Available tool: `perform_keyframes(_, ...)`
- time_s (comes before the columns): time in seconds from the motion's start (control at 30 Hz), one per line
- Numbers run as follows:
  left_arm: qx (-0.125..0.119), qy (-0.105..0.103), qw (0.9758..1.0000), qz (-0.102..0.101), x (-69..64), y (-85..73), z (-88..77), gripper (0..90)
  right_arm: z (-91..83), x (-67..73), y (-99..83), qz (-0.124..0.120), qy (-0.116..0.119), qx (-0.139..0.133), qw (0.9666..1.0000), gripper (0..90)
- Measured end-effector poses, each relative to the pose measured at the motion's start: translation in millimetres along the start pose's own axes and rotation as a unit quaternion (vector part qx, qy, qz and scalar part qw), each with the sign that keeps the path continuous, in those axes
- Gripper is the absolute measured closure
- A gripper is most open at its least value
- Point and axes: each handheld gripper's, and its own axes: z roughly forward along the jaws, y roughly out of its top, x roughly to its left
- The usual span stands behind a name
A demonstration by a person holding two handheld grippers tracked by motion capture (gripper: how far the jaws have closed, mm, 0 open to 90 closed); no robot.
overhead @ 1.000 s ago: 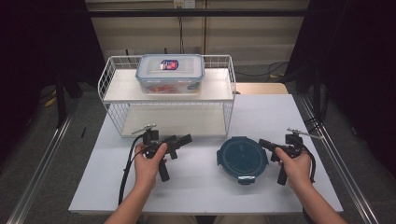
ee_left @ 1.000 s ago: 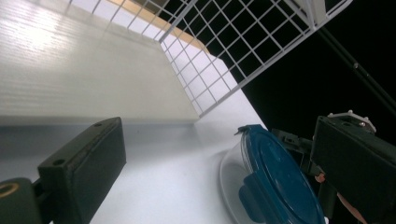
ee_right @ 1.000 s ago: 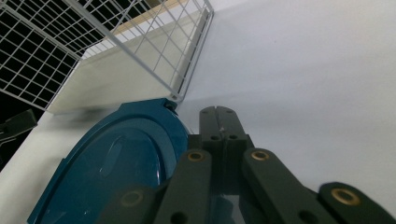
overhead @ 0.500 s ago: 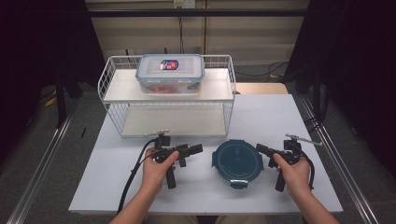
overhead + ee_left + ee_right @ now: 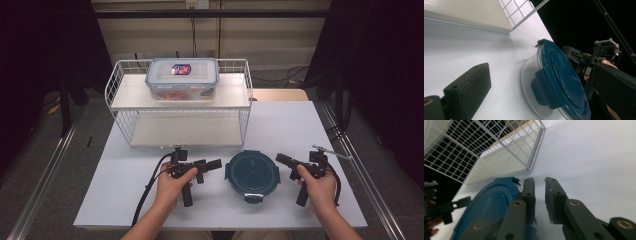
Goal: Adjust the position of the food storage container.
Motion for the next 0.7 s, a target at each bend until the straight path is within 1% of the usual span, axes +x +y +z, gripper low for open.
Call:
perform_keyframes(0.03,0.003,0.004,1.0000,0.003,-0.7,-1.0,0.3,3.5,-1.7,-1.5,-0.6,0.008,0.006,-0.008,0.9999,75.1)
perform_keyframes(0.07,0.005,0.002,1.0000,0.001,-1.9,-2.0,0.7,3.5,-3.2,-3.0,-0.9,0.009,0.015,-0.014,0.9998,73.1)
perform_keyframes(0.1,0.002,0.000,1.0000,0.003,-2.8,-2.7,2.2,3.8,-4.5,-3.7,-1.1,0.016,0.023,-0.016,0.9995,71.1)
perform_keyframes(0.13,0.004,-0.005,1.0000,0.002,-3.0,-3.1,2.6,4.1,-6.2,-5.0,-1.7,0.022,0.029,-0.026,0.9990,68.0)
perform_keyframes(0.17,0.003,-0.001,1.0000,0.003,-3.8,-3.7,3.1,4.3,-7.3,-5.4,-1.5,0.025,0.036,-0.030,0.9986,66.8)
perform_keyframes(0.2,-0.003,-0.001,1.0000,-0.001,-5.0,-4.4,5.0,4.8,-8.6,-5.5,-1.0,0.027,0.039,-0.026,0.9986,65.9)
perform_keyframes(0.23,0.002,-0.003,1.0000,0.002,-4.7,-4.7,5.7,5.2,-9.7,-5.8,-1.2,0.029,0.042,-0.028,0.9983,63.4)
perform_keyframes(0.27,0.000,-0.001,1.0000,0.001,-5.0,-5.4,6.9,5.2,-10.8,-5.0,-1.5,0.035,0.048,-0.030,0.9978,60.6)
perform_keyframes(0.3,0.000,-0.002,1.0000,0.000,-5.1,-6.4,8.6,5.4,-11.3,-4.7,-2.1,0.035,0.055,-0.032,0.9974,59.2)
perform_keyframes(0.33,0.002,-0.002,1.0000,-0.001,-5.0,-7.0,9.7,5.7,-12.7,-3.9,-3.3,0.032,0.057,-0.030,0.9974,57.2)
perform_keyframes(0.4,0.007,0.003,1.0000,0.001,-4.8,-8.8,11.2,5.9,-13.7,-3.0,-5.2,0.028,0.052,-0.027,0.9979,53.1)
perform_keyframes(0.5,0.010,-0.002,0.9999,-0.002,-6.2,-11.5,14.4,6.2,-15.7,-3.8,-8.5,0.031,0.053,-0.024,0.9978,50.9)
perform_keyframes(0.57,0.010,0.001,0.9999,-0.002,-6.9,-12.5,16.1,6.4,-17.2,-4.0,-10.5,0.035,0.058,-0.021,0.9975,48.8)
perform_keyframes(0.6,0.011,0.000,0.9999,0.000,-7.0,-12.9,16.6,6.7,-17.7,-3.4,-11.5,0.038,0.055,-0.019,0.9976,47.9)
perform_keyframes(0.67,0.013,0.001,0.9999,-0.001,-7.3,-13.7,17.6,7.0,-18.5,-3.3,-13.8,0.036,0.057,-0.015,0.9976,47.3)
perform_keyframes(0.7,0.010,-0.005,0.9999,-0.002,-7.6,-14.1,18.0,7.7,-17.8,-3.7,-14.7,0.039,0.063,-0.016,0.9971,47.0)
